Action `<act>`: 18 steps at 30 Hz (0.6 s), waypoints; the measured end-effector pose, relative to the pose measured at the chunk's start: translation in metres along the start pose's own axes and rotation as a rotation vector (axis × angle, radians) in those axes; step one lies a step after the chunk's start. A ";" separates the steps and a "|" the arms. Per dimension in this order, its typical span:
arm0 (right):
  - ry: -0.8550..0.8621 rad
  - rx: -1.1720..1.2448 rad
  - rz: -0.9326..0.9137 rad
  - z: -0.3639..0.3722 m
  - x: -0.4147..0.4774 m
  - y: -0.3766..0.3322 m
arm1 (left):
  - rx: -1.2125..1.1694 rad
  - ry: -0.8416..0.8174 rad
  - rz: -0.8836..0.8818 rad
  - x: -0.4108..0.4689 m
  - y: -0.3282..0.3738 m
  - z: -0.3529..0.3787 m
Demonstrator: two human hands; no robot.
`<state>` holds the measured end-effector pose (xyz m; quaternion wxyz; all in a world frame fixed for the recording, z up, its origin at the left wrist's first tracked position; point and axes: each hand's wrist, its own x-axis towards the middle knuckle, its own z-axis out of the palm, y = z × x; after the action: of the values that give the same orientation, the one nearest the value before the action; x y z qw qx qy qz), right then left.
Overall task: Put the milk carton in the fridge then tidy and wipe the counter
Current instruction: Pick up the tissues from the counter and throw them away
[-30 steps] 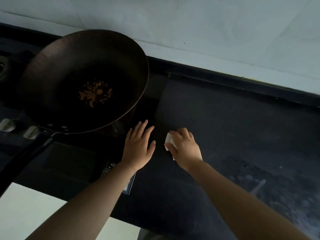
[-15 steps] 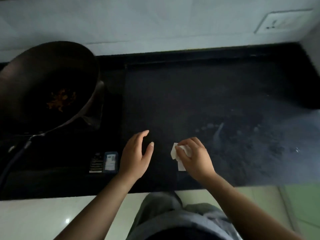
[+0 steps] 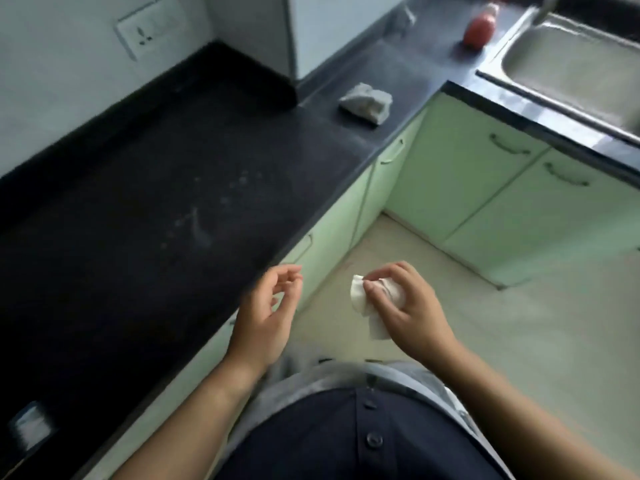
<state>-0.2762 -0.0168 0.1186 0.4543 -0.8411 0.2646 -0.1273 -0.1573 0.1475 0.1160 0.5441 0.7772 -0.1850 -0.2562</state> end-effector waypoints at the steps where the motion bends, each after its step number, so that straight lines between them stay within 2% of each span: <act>1: 0.046 0.007 0.026 -0.018 -0.015 0.013 | 0.024 -0.057 0.022 -0.003 0.006 0.021; 9: 0.405 0.036 0.360 -0.129 -0.165 0.100 | 0.106 -0.536 0.123 -0.037 0.044 0.182; 13: 0.616 0.101 0.527 -0.150 -0.230 0.118 | 0.197 -0.812 0.195 -0.056 0.061 0.243; 18: 0.876 0.253 0.701 -0.162 -0.284 0.132 | 0.279 -1.076 0.239 -0.081 0.075 0.313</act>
<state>-0.6285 -0.0295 0.1058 0.4142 -0.5110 0.6740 -0.3362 -0.4103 -0.0670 0.1159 0.2907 0.5755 -0.5548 -0.5259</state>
